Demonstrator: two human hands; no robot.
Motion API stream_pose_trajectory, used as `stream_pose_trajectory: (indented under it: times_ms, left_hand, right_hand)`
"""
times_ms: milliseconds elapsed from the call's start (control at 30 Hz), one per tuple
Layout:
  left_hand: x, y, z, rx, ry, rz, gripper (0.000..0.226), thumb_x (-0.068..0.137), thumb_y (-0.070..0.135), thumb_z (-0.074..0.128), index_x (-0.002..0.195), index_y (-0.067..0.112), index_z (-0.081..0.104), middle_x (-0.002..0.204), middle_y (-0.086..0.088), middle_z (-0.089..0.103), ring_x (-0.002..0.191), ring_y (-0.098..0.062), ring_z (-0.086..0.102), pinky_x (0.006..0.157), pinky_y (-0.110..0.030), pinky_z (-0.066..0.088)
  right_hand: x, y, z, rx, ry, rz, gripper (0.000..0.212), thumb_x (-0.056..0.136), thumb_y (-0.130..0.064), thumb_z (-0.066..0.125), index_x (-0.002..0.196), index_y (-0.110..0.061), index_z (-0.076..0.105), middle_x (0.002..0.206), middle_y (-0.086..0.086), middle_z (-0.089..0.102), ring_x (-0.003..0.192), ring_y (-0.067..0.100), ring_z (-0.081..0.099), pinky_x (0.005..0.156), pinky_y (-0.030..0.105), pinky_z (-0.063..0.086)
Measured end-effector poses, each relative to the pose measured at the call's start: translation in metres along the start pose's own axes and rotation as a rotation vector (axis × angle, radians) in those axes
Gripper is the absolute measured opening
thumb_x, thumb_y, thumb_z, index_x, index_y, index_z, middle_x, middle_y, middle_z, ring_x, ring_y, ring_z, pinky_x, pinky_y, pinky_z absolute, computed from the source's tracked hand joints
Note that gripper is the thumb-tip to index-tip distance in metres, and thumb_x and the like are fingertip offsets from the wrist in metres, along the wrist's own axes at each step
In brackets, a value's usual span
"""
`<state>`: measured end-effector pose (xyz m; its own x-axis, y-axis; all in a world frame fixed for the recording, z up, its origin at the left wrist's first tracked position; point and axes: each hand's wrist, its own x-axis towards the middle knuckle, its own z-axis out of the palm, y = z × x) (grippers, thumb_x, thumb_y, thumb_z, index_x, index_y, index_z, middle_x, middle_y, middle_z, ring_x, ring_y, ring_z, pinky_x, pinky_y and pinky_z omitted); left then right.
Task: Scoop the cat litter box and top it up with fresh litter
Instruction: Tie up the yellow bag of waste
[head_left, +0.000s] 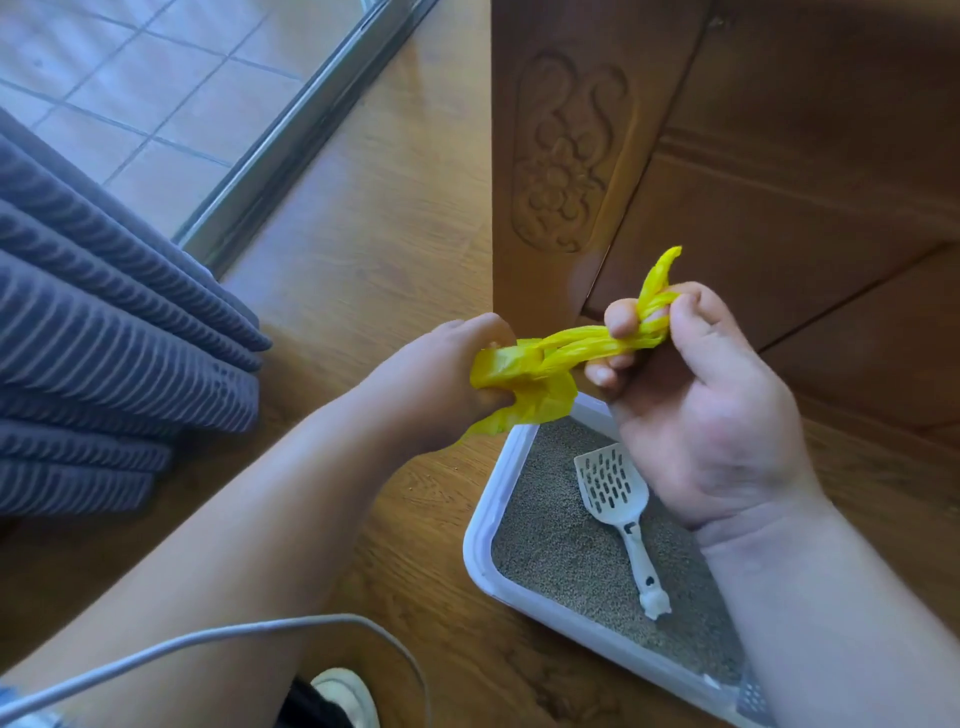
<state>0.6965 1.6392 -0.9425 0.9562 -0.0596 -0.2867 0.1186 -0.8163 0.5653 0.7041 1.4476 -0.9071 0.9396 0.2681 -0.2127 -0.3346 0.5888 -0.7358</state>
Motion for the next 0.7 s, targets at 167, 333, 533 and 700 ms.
stream_pose_trajectory:
  times_ms: [167, 333, 533, 700]
  left_hand:
    - [-0.016, 0.004, -0.003, -0.026, 0.019, -0.094, 0.056, 0.077, 0.021, 0.069, 0.126, 0.035, 0.047, 0.121, 0.006, 0.054, 0.104, -0.016, 0.056, 0.083, -0.031, 0.047]
    - [-0.057, 0.028, -0.013, -0.088, 0.008, -0.192, 0.055, 0.080, 0.009, 0.062, 0.131, 0.025, 0.050, 0.121, 0.001, 0.056, 0.108, -0.018, 0.055, 0.078, -0.023, 0.036]
    - [-0.133, 0.064, -0.048, -0.198, -0.043, -0.310, 0.035, 0.082, 0.019, 0.063, 0.115, 0.028, 0.053, 0.108, 0.005, 0.056, 0.094, -0.014, 0.056, 0.072, -0.027, 0.036]
    - [-0.190, 0.148, -0.125, -0.363, -0.037, -0.433, 0.015, 0.085, 0.019, 0.061, 0.096, 0.024, 0.053, 0.082, 0.002, 0.062, 0.062, -0.014, 0.050, 0.057, -0.030, 0.040]
  right_hand:
    - [-0.018, -0.014, 0.017, -0.024, -0.004, 0.032, 0.022, 0.098, -0.023, 0.044, 0.081, -0.014, 0.053, 0.088, 0.012, 0.065, 0.067, 0.019, 0.054, 0.071, 0.031, 0.048]
    - [-0.053, -0.051, 0.039, 0.002, 0.076, 0.045, 0.029, 0.102, -0.020, 0.040, 0.080, -0.017, 0.059, 0.091, 0.012, 0.065, 0.073, 0.020, 0.058, 0.073, 0.032, 0.048]
    - [-0.118, -0.119, 0.089, -0.034, 0.157, 0.086, 0.024, 0.103, -0.017, 0.037, 0.085, -0.012, 0.052, 0.091, 0.011, 0.064, 0.073, 0.020, 0.058, 0.070, 0.030, 0.049]
    - [-0.163, -0.224, 0.157, -0.400, 0.183, 0.062, 0.010, 0.098, -0.013, 0.048, 0.090, -0.016, 0.052, 0.085, 0.009, 0.067, 0.073, 0.019, 0.056, 0.064, 0.028, 0.045]
